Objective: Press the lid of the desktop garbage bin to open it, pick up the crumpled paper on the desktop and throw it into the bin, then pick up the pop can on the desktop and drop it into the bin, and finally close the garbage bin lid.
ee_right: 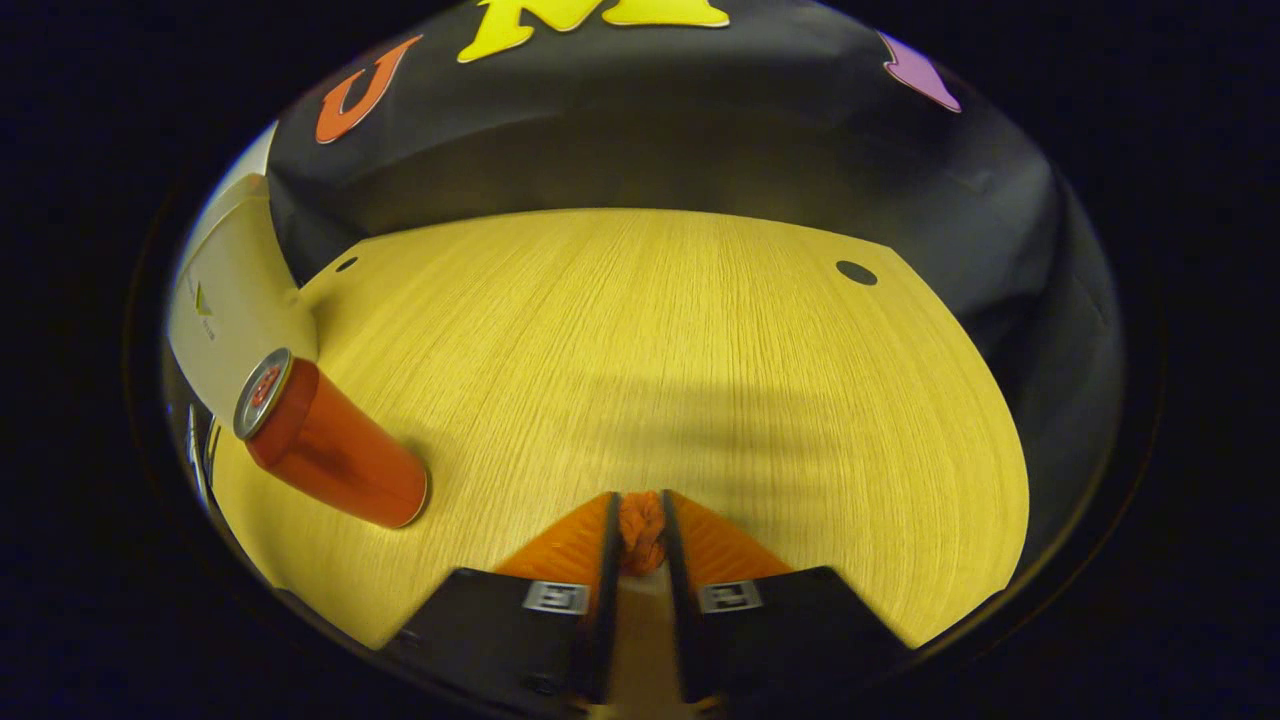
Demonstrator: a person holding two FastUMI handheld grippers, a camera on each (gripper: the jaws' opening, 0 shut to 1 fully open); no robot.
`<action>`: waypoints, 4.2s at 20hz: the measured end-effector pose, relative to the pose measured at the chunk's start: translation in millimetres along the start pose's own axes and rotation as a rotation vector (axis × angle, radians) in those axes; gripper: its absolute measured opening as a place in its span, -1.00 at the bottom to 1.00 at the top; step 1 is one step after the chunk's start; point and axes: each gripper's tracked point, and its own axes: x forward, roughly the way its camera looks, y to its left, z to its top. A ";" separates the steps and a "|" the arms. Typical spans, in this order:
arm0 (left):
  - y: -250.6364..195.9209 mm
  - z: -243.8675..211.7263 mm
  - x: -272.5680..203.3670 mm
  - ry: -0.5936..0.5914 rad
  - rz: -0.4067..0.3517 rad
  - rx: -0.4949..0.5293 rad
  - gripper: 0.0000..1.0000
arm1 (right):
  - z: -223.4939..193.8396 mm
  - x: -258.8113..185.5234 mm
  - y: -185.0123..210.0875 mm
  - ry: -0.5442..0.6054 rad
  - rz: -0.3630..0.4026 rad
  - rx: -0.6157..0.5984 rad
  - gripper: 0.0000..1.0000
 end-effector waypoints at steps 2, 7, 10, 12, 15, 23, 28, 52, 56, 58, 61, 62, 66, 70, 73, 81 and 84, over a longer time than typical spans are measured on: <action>3.1 -1.6 -1.3 0.005 0.006 -0.010 0.96 | 1.2 0.3 4.5 0.010 0.021 0.007 -0.58; 7.2 -3.6 -3.9 0.013 0.011 -0.042 0.97 | 21.3 -18.5 10.3 -0.018 0.043 0.032 -0.76; 7.0 -5.9 -4.4 0.014 0.000 -0.051 0.97 | 43.6 -44.5 18.1 -0.070 0.065 0.019 -0.76; 5.9 -3.7 -5.2 0.009 -0.014 -0.066 0.96 | 67.8 -64.3 23.7 -0.124 0.082 0.012 -0.77; 8.7 -3.8 -5.0 0.002 -0.021 -0.071 0.97 | 112.7 -107.1 31.8 -0.227 0.099 -0.010 -0.76; 24.7 -6.2 -5.0 -0.012 -0.009 -0.078 0.98 | 232.4 -199.0 92.9 -0.495 0.240 -0.031 -0.78; 39.1 -8.4 -9.2 -0.015 0.010 -0.074 0.98 | 275.9 -236.9 144.6 -0.576 0.333 -0.039 -0.78; 155.4 -35.2 -48.1 0.045 0.206 -0.144 0.97 | 302.4 -223.3 463.1 -0.509 0.707 -0.321 -0.75; 160.4 -41.5 -52.5 0.062 0.222 -0.145 0.97 | 289.4 -215.8 479.2 -0.480 0.720 -0.358 -0.55; 162.2 -40.5 -52.2 0.062 0.226 -0.147 0.97 | 279.8 -213.0 482.5 -0.455 0.733 -0.365 -0.48; 161.0 -40.3 -49.8 0.063 0.221 -0.137 0.97 | 280.6 -210.4 481.1 -0.449 0.722 -0.365 -0.43; 160.5 -40.8 -49.7 0.061 0.217 -0.138 0.97 | 280.0 -210.4 480.5 -0.448 0.723 -0.360 -0.38; 159.2 -39.2 -48.7 0.055 0.207 -0.133 0.98 | 281.9 -209.5 477.5 -0.455 0.712 -0.368 -0.12; 158.1 -40.3 -47.5 0.051 0.201 -0.135 0.97 | 284.3 -217.3 472.7 -0.476 0.709 -0.364 0.27; 155.7 -42.6 -43.6 0.046 0.184 -0.141 0.97 | 288.8 -230.0 460.7 -0.516 0.697 -0.352 0.27; 119.0 -31.8 -35.5 0.010 0.068 -0.143 0.98 | 309.7 -297.1 384.4 -0.681 0.620 -0.250 0.46; 92.6 -31.2 -29.2 0.000 -0.007 -0.134 0.98 | 314.9 -320.1 336.9 -0.760 0.567 -0.186 0.51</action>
